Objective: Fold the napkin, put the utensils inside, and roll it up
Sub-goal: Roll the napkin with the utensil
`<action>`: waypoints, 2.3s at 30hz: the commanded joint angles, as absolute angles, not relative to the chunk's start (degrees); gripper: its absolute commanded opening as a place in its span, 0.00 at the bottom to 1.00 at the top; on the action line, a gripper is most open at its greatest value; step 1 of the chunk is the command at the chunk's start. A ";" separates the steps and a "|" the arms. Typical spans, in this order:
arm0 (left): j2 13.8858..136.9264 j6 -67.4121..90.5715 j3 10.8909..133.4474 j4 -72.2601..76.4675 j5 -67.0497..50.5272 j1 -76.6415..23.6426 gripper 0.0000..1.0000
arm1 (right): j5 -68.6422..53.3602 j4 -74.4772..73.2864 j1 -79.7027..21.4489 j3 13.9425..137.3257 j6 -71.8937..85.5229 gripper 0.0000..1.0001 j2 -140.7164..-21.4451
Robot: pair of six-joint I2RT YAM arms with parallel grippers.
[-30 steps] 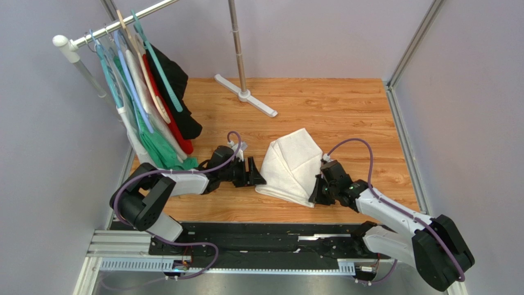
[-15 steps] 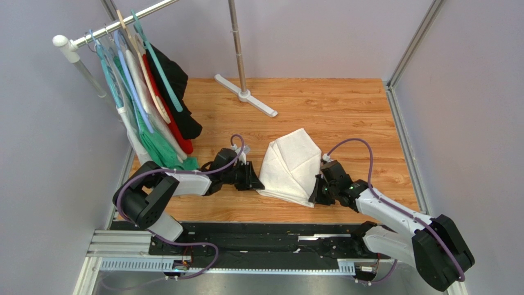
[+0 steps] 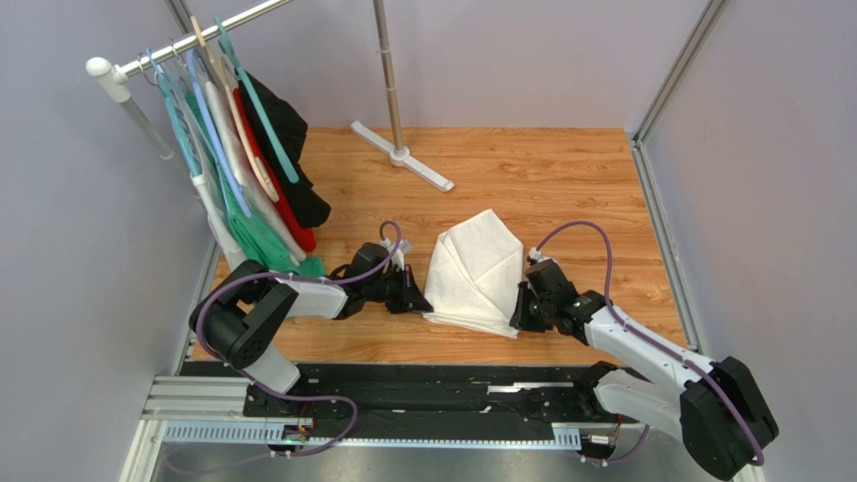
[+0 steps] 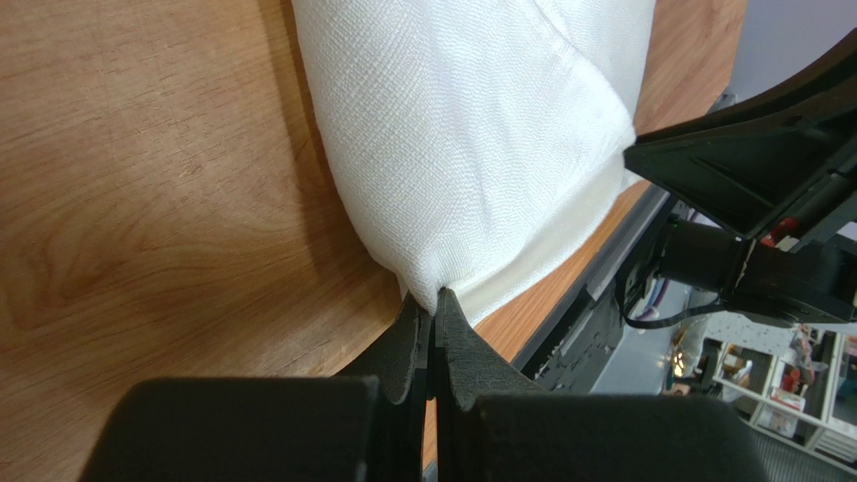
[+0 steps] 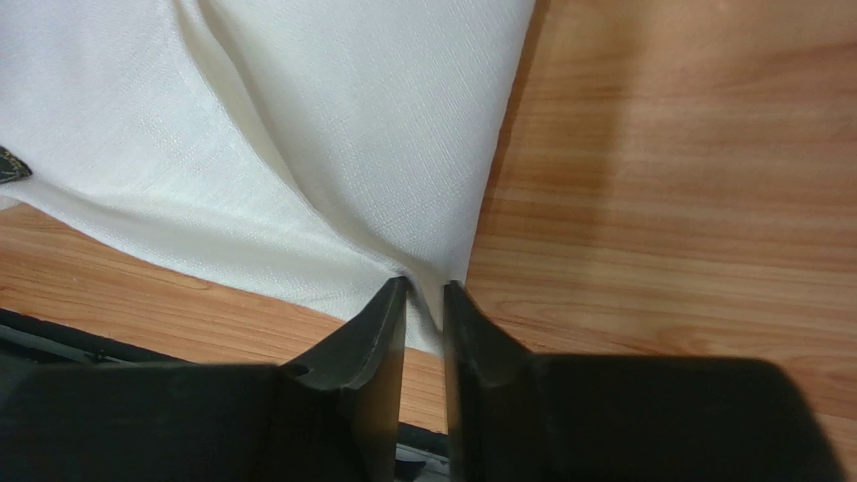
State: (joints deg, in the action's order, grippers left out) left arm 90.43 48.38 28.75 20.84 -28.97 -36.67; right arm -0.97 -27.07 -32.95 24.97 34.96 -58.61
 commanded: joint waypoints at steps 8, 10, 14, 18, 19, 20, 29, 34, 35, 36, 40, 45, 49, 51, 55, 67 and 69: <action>88.07 42.11 35.59 6.34 -31.29 -36.83 0.00 | -0.18 -31.91 -43.73 38.14 20.31 0.56 -47.02; 87.37 39.82 37.44 1.16 -31.29 -36.74 0.00 | 4.38 -31.21 -48.49 39.98 17.15 0.57 -47.46; 86.49 36.74 39.20 -5.79 -32.34 -36.12 0.00 | 9.40 -27.97 -60.17 41.31 11.88 0.57 -51.50; 85.96 34.55 39.72 -11.32 -33.57 -34.72 0.00 | 11.77 -23.65 -65.21 40.78 8.71 0.57 -55.97; 85.70 34.11 39.64 -12.12 -33.57 -34.46 0.00 | 12.30 -23.29 -66.35 41.22 8.01 0.56 -58.07; 85.52 33.49 39.73 -12.82 -34.10 -34.28 0.00 | 13.35 -21.72 -69.05 41.05 6.61 0.56 -59.14; 85.61 32.78 37.27 -13.45 -39.02 -30.15 0.00 | 22.67 -13.89 -80.23 41.58 4.22 0.56 -73.28; 86.57 32.87 37.44 -13.10 -40.17 -29.62 0.00 | 25.05 -11.34 -82.00 41.31 3.78 0.56 -77.07; 86.66 32.78 37.44 -13.18 -40.25 -29.62 0.00 | 25.48 -11.25 -82.00 41.48 3.69 0.56 -77.69; 86.83 32.78 37.44 -13.18 -40.25 -29.62 0.00 | 26.01 -11.08 -82.09 41.75 3.43 0.56 -78.74; 87.19 32.61 37.70 -13.45 -40.52 -29.53 0.00 | 27.42 -10.90 -82.09 41.92 3.16 0.55 -81.73; 88.06 32.61 37.97 -13.45 -40.60 -29.44 0.00 | 30.23 -11.43 -82.09 41.75 4.30 0.54 -84.37; 88.33 32.61 38.06 -13.27 -40.78 -29.44 0.00 | 31.72 -11.42 -82.09 41.92 5.09 0.53 -86.65; 88.33 32.61 37.88 -13.36 -40.87 -29.44 0.00 | 33.04 -11.51 -82.18 42.19 5.36 0.52 -88.50; 88.42 32.69 37.88 -13.18 -41.22 -29.27 0.00 | 34.01 -11.78 -82.00 42.71 5.80 0.48 -91.31; 88.16 32.96 37.71 -12.83 -41.57 -29.09 0.03 | 31.65 -13.88 -82.09 44.29 6.42 0.00 -95.54; 87.45 33.05 37.35 -12.83 -41.40 -29.00 0.13 | 29.72 -14.41 -82.09 44.56 6.24 0.00 -95.62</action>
